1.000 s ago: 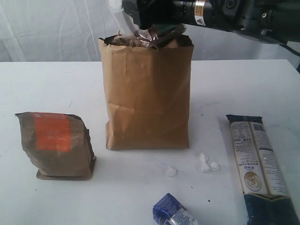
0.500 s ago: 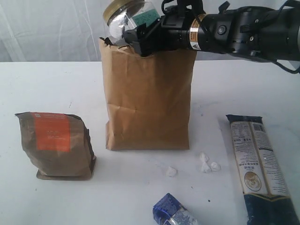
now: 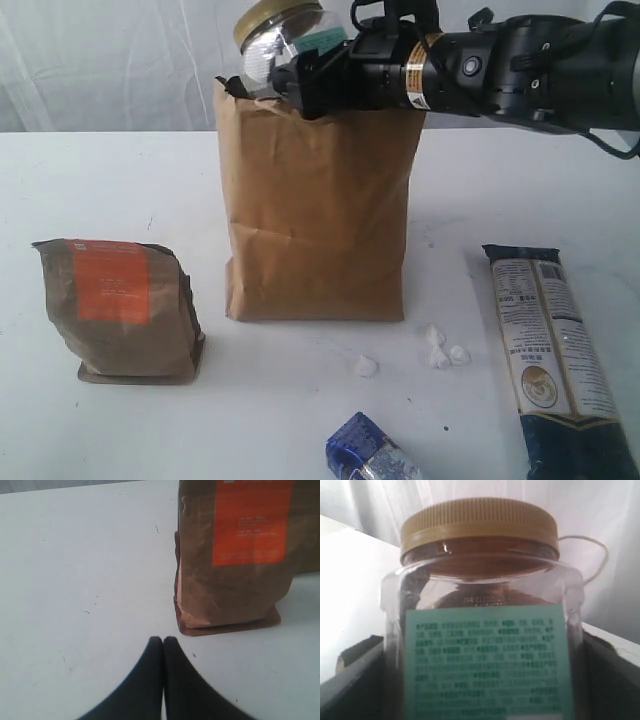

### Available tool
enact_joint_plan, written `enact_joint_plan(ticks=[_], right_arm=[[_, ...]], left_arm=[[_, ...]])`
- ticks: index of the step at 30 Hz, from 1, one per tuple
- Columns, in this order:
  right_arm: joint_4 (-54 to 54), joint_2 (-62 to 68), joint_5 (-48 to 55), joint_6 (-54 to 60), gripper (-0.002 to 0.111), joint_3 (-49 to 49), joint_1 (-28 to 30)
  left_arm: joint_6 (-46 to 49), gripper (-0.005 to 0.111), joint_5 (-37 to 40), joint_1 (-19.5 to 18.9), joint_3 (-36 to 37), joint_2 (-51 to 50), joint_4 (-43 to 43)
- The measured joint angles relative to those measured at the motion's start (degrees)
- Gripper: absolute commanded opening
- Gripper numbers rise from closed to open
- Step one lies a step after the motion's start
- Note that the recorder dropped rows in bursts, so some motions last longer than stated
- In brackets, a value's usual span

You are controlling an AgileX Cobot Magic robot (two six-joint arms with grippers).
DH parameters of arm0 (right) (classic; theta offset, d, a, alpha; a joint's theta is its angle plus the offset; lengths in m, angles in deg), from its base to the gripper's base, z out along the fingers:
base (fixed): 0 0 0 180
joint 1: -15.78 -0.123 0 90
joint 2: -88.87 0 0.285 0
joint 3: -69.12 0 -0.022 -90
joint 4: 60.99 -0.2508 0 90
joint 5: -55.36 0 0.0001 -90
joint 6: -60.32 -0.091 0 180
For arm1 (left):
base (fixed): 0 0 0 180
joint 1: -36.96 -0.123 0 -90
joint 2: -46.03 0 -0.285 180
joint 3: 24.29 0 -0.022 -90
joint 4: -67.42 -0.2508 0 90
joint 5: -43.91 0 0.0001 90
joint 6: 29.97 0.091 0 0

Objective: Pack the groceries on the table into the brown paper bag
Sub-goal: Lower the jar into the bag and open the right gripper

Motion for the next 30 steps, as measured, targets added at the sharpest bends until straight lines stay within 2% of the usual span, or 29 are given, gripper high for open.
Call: enact_joint_plan(ticks=[2,4,6,16,23,30], right_arm=[[1.46,0.00,-1.11,-1.34,0.059,0.00,0.00],[2.82,0.00,-1.36,-3.46,0.069,0.00,0.00],[3.59,0.00,-0.63,-5.79,0.074,0.00,0.00],[3.89,0.00,2.02,-9.10,0.073,0.00,0.00],[4.38,-0.45,2.02,-17.42,0.073,0.00,0.00],[10.01,-1.43,0.64,-22.98,0.074,0.00,0.00]], left_arm=[[0.00,0.000,0.00,0.00,0.00,0.00,0.00],[0.00,0.000,0.00,0.00,0.00,0.00,0.00],[0.00,0.000,0.00,0.00,0.00,0.00,0.00],[0.00,0.000,0.00,0.00,0.00,0.00,0.00],[0.00,0.000,0.00,0.00,0.00,0.00,0.00],[0.00,0.000,0.00,0.00,0.00,0.00,0.00]])
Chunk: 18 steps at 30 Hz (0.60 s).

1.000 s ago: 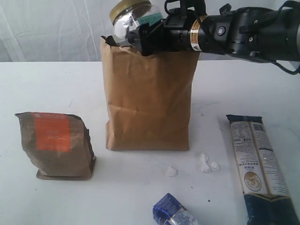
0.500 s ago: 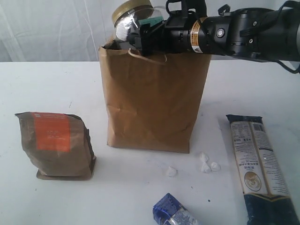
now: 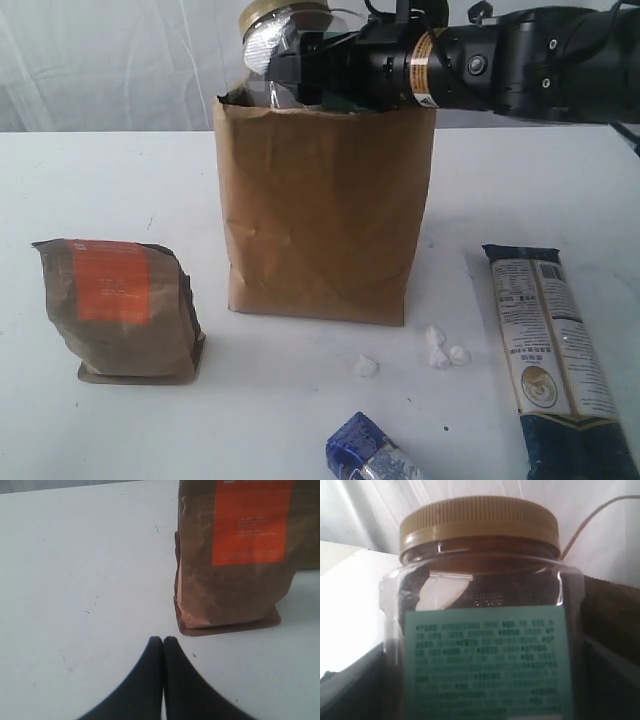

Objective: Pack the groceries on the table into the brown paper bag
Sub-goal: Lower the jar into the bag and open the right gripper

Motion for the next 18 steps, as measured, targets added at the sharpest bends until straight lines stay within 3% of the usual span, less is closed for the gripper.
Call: enact_joint_plan(ticks=[6,10,18], right_arm=[[11.83,-0.13,-7.63,-12.43,0.085,0.00,0.00],[21.25,-0.26,-12.24,-21.06,0.087,0.00,0.00],[24.05,-0.52,-9.69,-25.26,0.087,0.00,0.00]], left_arm=[[0.00,0.000,0.00,0.00,0.00,0.00,0.00],[0.00,0.000,0.00,0.00,0.00,0.00,0.00],[0.00,0.000,-2.63,0.00,0.00,0.00,0.00]])
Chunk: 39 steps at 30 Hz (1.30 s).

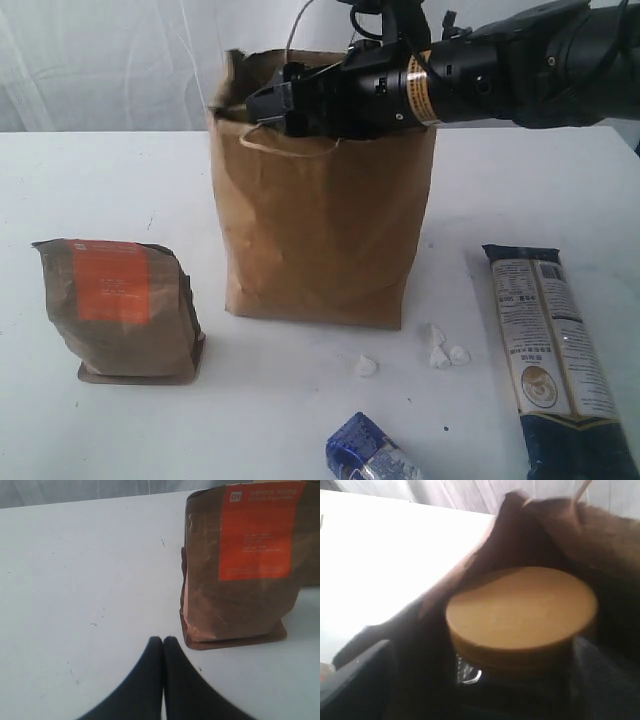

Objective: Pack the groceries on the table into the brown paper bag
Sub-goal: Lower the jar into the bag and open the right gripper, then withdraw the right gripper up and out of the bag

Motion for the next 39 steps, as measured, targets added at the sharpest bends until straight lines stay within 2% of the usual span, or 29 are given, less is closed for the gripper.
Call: enact_joint_plan(ticks=[15,33,36,39], right_arm=[[0.00,-0.84,-4.04,-0.10,0.087,-0.10,0.00],[0.20,-13.70,2.98,10.01,0.086,-0.10,0.00],[0.33,-15.75,7.69,11.02,0.079,-0.10,0.00],[0.66,-17.19,15.49,11.25,0.058,-0.10,0.00]], left_arm=[[0.00,0.000,-1.80,0.00,0.00,0.00,0.00],[0.00,0.000,-2.10,0.00,0.00,0.00,0.10],[0.00,0.000,-2.10,0.00,0.00,0.00,0.10],[0.00,0.000,-2.14,0.00,0.00,0.00,0.10]])
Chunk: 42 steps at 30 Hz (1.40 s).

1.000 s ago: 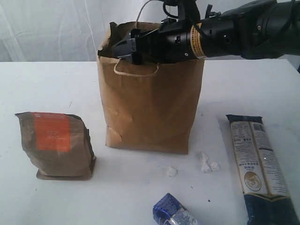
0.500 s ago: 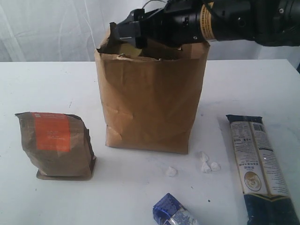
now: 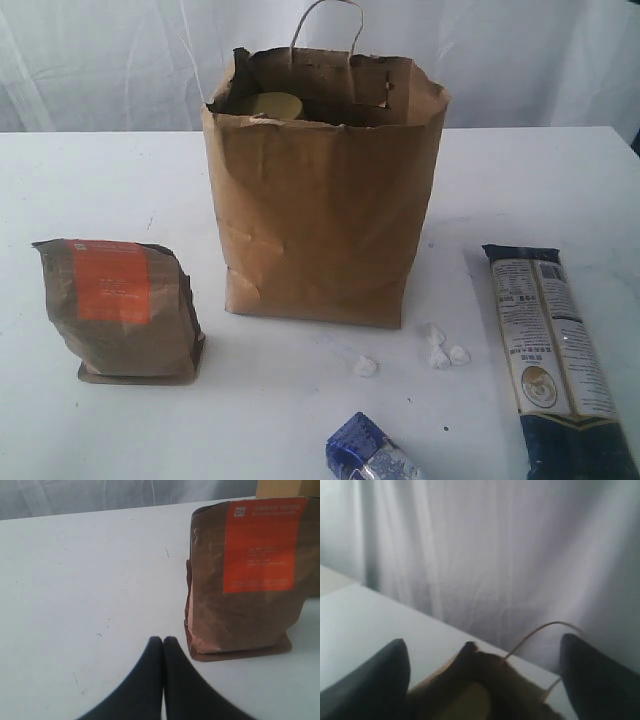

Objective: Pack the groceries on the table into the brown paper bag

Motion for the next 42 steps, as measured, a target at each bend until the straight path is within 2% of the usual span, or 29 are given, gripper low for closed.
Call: enact_joint_plan(ticks=[4,6,7,12,16,20,22,26,31,34,37,42], right_arm=[[0.00,-1.39,9.03,0.00,0.018,0.00,0.00],[0.00,-2.13,12.97,0.42,0.003,0.00,0.00],[0.00,-2.54,14.55,1.03,0.000,0.00,0.00],[-0.10,-4.22,27.86,7.22,0.000,0.00,0.00],[-7.33,-5.45,44.58,13.56,0.000,0.00,0.00],[-19.65,-5.95,61.05,32.00,0.000,0.00,0.13],[-24.53,-6.36,64.38,42.64,0.000,0.68,0.35],[-28.98,-7.74,63.40,60.56,0.000,4.83,0.35],[-29.94,-11.45,62.02,65.29,0.000,11.17,0.35],[-30.04,-15.20,57.83,60.43,0.000,16.43,0.96],[-30.35,-19.52,48.64,49.72,0.000,22.29,4.16],[-30.70,-25.26,31.30,28.94,0.000,32.99,14.53]], left_arm=[[0.00,0.000,-2.50,0.00,0.00,0.00,0.11],[0.00,0.000,-5.28,0.00,0.00,0.00,0.11],[0.00,0.000,-6.61,0.00,0.00,0.00,0.11],[0.00,0.000,-15.04,0.00,0.00,0.00,0.11],[-0.42,0.000,-18.59,0.00,0.00,0.00,0.11],[-5.44,0.000,-18.81,0.00,0.00,0.00,0.11],[-7.62,0.000,-18.00,0.00,0.00,0.00,0.11],[-9.11,0.000,-15.01,0.00,0.00,0.00,0.23],[-8.70,0.000,-13.78,0.00,0.00,0.00,0.23],[-7.93,0.000,-13.66,0.00,0.00,0.00,0.23],[-7.54,0.000,-13.66,0.00,0.00,0.00,0.23],[-7.43,0.000,-13.66,0.00,0.00,0.00,0.23]])
